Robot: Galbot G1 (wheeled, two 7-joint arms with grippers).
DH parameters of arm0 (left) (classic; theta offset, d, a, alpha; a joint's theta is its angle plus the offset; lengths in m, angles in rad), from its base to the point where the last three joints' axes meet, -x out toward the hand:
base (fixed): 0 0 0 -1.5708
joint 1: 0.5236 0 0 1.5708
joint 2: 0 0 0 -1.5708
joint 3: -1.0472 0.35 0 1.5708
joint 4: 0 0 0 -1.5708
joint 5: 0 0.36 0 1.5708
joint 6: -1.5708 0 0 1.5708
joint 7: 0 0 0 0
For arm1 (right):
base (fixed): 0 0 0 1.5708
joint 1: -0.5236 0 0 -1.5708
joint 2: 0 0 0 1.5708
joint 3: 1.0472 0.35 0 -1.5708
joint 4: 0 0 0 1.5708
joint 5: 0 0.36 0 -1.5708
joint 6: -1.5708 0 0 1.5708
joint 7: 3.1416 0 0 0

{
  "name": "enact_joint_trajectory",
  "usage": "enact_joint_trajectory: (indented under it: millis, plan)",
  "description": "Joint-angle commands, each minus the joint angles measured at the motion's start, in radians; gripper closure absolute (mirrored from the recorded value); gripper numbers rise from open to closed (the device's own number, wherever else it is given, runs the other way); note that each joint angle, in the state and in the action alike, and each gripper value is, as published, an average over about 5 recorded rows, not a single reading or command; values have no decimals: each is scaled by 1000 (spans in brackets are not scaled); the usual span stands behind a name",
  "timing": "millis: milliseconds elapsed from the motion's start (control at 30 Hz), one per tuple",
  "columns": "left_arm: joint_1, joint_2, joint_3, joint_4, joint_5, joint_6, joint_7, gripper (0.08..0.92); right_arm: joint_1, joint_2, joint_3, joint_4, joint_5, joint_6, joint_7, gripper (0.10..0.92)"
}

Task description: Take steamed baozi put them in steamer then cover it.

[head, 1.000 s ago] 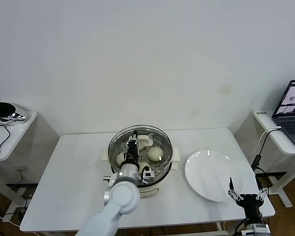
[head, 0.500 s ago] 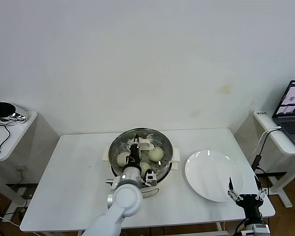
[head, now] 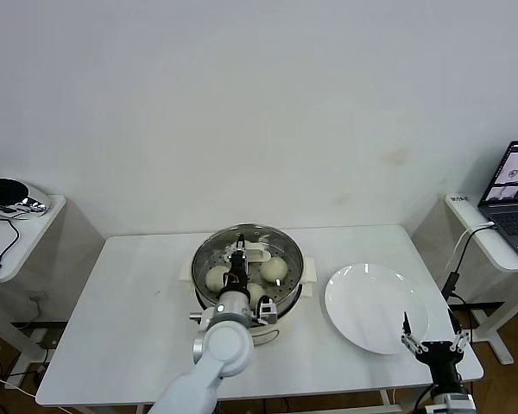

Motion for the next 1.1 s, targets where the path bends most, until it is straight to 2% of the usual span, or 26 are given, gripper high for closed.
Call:
enact_joint_trajectory:
  millis: [33, 267, 500, 700, 767, 833, 967, 1033, 1100]
  plan:
    - [5, -10, -7, 23, 23, -16, -17, 861, 1, -3, -1, -4, 2, 2, -1, 203]
    - [54, -7, -10, -40, 9, -23, -25, 839, 2, -3, -1, -4, 2, 3, -3, 203]
    - [153, 26, -25, -163, -28, -24, -41, 648, -2, 5, -3, -4, -7, 4, -3, 203]
    - [278, 75, -69, -368, -139, -33, -87, 475, -12, 9, -8, 5, -11, 4, -3, 203]
    - [344, 97, -102, -455, -257, -41, -135, 423, -14, 9, -8, 5, -11, 5, -3, 203]
    - [424, 115, -152, -526, -425, -66, -223, 362, -17, 8, -8, 7, -9, 7, -2, 203]
    - [599, 109, -338, -589, -917, -265, -426, 252, -21, 4, -14, 13, 2, 14, -1, 203]
    - [687, 94, -446, -595, -1164, -362, -510, 206, -22, -2, -24, 14, 15, 18, -2, 203]
    - [762, 81, -529, -597, -1348, -409, -569, 185, -24, -11, -39, 15, 32, 20, -5, 203]
